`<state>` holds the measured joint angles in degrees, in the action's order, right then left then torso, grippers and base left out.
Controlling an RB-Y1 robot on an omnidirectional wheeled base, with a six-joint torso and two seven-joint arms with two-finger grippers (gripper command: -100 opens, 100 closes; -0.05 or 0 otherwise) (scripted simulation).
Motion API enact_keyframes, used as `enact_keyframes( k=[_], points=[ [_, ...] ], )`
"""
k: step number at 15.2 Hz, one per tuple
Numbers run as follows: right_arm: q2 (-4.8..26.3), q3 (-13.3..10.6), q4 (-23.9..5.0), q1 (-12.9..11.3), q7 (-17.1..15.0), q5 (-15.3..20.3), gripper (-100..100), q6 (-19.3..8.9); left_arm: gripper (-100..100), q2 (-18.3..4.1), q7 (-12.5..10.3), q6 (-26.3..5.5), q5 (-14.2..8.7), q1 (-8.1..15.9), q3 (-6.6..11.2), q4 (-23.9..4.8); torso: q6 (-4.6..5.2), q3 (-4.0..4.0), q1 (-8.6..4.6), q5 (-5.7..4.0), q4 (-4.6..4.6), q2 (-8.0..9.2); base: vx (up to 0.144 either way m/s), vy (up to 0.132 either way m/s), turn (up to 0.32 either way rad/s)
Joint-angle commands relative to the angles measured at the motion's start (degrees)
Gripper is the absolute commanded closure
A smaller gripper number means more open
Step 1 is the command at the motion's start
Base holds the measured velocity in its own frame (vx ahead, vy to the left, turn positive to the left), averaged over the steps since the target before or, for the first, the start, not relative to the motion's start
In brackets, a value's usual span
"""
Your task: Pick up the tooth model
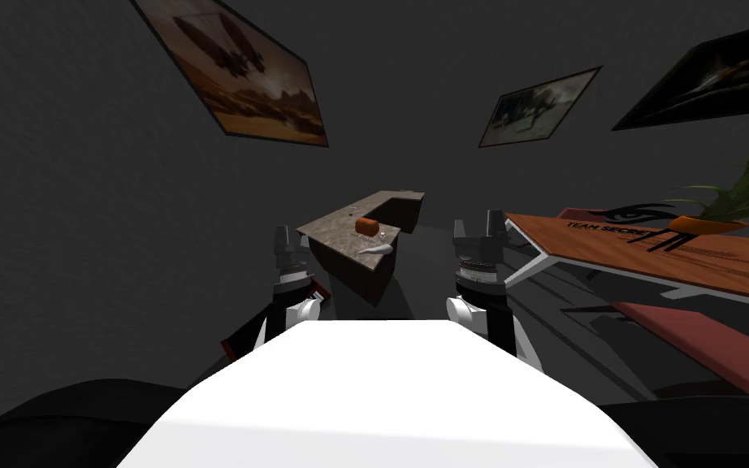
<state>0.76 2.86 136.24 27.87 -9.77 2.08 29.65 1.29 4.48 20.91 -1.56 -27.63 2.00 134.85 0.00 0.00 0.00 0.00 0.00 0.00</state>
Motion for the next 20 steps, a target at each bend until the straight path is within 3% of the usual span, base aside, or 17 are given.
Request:
enact_keyframes(
  k=[1, 2, 4, 5, 9, 12, 15, 20],
  points=[
    [0.00, 0.00, 0.00, 0.00, 0.00, 0.00, 0, 0.00, -100, -2.43, -0.28, -0.80, -0.29, 0.24, 0.00, -0.20, 0.00, 0.00, 0.00, 0.00, 0.00, 0.00, 0.002, -0.007, -0.011],
    [0.00, 0.00, 0.00, 0.00, 0.00, 0.00, 0, 0.00, -100, -2.43, -0.28, -0.80, -0.29, 0.24, 0.00, -0.20, 0.00, 0.00, -0.01, 0.00, 0.00, -0.01, 0.003, -0.011, -0.012],
    [0.00, 0.00, 0.00, 0.00, 0.00, 0.00, 0, 0.00, -100, -5.63, -0.95, -2.69, -0.98, 0.79, -0.01, -0.69, 0.00, -0.01, -0.04, -0.01, 0.00, -0.02, 0.007, -0.023, -0.017],
    [0.00, 0.00, 0.00, 0.00, 0.00, 0.00, 0, 0.00, -100, -5.92, -0.95, -2.69, -0.98, 0.79, -0.01, -0.69, 0.01, -0.02, -0.07, -0.01, -0.01, -0.03, 0.009, -0.030, -0.019],
    [0.00, 0.00, 0.00, 0.00, 0.00, 0.00, 0, 0.00, -100, -10.97, -2.58, -7.35, -2.68, 2.14, -0.03, -1.88, 0.01, -0.03, -0.15, -0.03, -0.01, -0.06, 0.013, -0.037, -0.028],
    [0.00, 0.00, 0.00, 0.00, 0.00, 0.00, 0, 0.00, -100, -12.57, -3.28, -9.33, -3.40, 2.71, -0.04, -2.39, 0.01, -0.05, -0.15, -0.03, -0.02, -0.09, 0.017, -0.037, -0.030],
    [0.00, 0.00, 0.00, 0.00, 0.00, 0.00, 0, 0.00, -100, -15.64, -4.87, -13.19, -5.06, 4.02, -0.06, -3.55, 0.01, -0.05, -0.18, -0.04, -0.02, -0.09, 0.017, -0.049, -0.035],
    [0.00, -0.01, 0.00, 0.00, 0.00, 0.00, 0, 0.00, -100, -18.53, -6.68, -19.03, -6.96, 5.50, -0.08, -4.89, 0.02, -0.06, -0.20, -0.04, -0.03, -0.11, 0.020, -0.047, -0.036]
  ],
)
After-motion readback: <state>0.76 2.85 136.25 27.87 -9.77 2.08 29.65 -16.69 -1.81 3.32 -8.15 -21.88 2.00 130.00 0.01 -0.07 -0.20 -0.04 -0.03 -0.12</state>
